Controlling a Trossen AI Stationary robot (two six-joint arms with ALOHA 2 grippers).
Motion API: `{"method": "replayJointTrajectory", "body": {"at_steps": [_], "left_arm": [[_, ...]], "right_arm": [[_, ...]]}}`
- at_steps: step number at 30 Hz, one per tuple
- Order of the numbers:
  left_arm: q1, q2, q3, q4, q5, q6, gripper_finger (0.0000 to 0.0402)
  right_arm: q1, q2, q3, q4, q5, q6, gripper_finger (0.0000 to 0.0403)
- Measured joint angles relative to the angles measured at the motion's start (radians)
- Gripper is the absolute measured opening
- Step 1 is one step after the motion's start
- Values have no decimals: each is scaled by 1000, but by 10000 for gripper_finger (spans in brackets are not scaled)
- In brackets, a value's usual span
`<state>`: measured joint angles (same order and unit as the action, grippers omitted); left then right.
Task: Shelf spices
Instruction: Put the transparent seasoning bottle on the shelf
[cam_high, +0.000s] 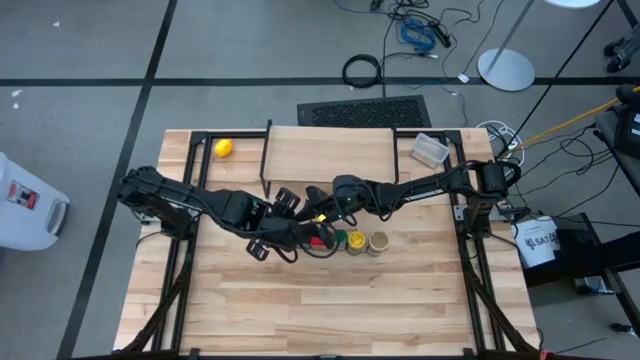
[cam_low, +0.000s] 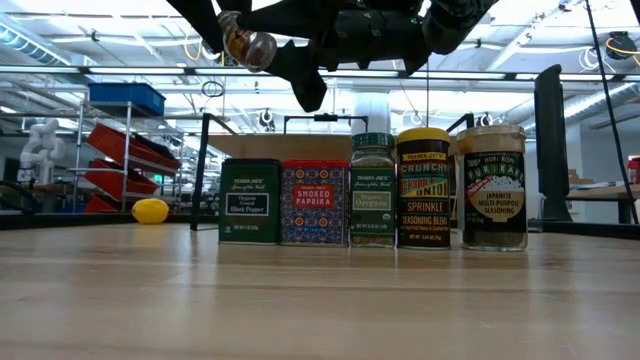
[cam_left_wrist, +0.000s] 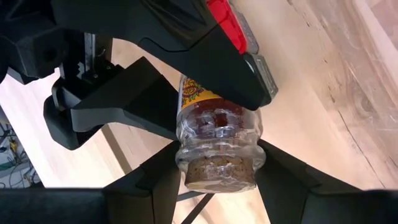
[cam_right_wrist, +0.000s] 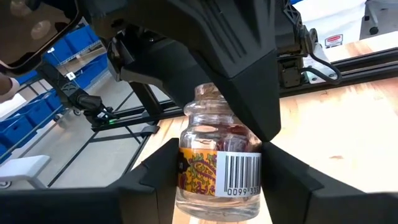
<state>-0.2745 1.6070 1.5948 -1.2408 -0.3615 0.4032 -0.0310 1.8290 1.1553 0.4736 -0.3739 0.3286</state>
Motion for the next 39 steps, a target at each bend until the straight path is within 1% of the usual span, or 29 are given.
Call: {"method": "replayJointTrajectory", "body": {"at_steps": [3, 6, 11, 15, 20, 24, 30, 36, 39], "left_arm": [[-1, 0, 0, 2, -16, -10, 195], [-3, 0, 0, 8, -69, -48, 207], [-3, -5, -1, 16, -88, -111, 243], [-17, -9, -1, 18, -127, -163, 273], [-44, -31, -1, 23, -165, -227, 296], [-69, -51, -1, 37, -182, -246, 302], [-97, -71, 0, 42, -253, -299, 302], [-150, -92, 0, 30, -342, -420, 302], [-177, -102, 0, 26, -389, -510, 301]], "right_arm": [[0, 0, 0, 0, 0, 0, 172], [-2, -2, 0, 0, 0, 0, 179], [-11, -3, 0, 3, -29, 10, 171], [-17, -3, 0, 6, -53, 26, 173], [-15, -8, 0, 16, -58, 30, 172], [-16, -8, 1, 20, -56, 31, 173], [-23, -6, 1, 22, -44, 45, 172], [-28, -17, 0, 27, -51, 49, 172], [-33, -29, 0, 34, -52, 52, 173]]}}
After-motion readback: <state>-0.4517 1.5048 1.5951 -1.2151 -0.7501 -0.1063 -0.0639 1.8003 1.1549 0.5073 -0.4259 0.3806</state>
